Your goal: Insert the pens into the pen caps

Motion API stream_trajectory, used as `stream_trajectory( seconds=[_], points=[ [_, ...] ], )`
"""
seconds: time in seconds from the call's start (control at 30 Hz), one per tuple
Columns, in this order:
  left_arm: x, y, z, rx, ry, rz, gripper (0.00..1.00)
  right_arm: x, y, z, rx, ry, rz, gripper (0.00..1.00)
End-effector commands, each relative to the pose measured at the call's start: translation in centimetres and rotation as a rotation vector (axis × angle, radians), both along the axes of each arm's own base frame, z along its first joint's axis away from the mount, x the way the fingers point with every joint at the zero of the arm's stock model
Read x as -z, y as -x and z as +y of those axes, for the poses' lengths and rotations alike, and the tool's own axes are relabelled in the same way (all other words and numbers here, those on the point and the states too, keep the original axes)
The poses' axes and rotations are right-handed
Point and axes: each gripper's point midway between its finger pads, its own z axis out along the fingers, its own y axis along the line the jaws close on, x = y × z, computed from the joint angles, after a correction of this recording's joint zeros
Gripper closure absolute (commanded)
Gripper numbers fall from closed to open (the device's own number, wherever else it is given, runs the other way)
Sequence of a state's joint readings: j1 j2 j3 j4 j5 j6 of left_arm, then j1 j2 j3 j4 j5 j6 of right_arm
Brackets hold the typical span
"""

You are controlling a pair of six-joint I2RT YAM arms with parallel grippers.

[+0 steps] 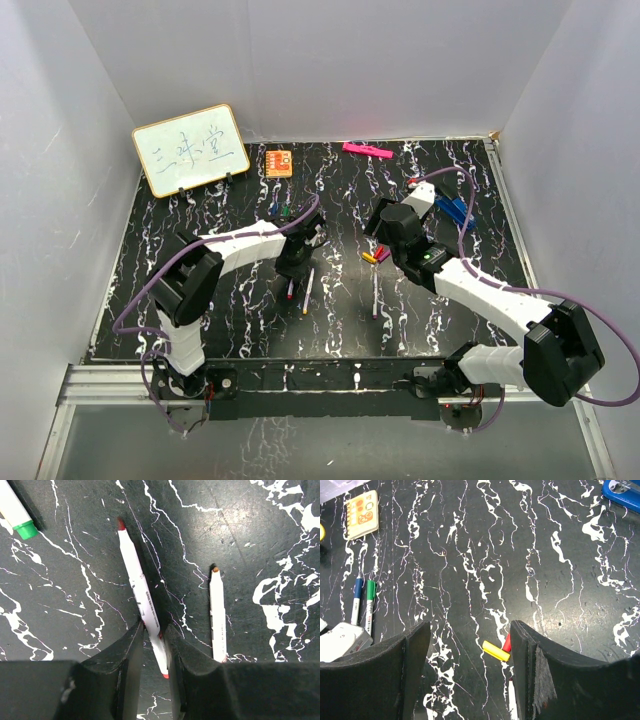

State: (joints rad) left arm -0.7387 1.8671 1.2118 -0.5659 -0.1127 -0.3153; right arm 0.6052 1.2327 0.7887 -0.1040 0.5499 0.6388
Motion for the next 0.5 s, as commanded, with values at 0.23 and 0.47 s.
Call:
stream_trajectory(
  seconds=[0.23,0.47],
  points=[
    [4.02,5.38,2.74,0.008,-0.124,0.247,0.99,-2.06,-0.63,-0.11,0.024,-0.049,-0.06,0.37],
    [4.21,5.16,2.44,0.024,-0.116,0.247,1.0,-2.08,-0.69,-0.12,0.023,-0.041,-0.057,0.37]
  ],
)
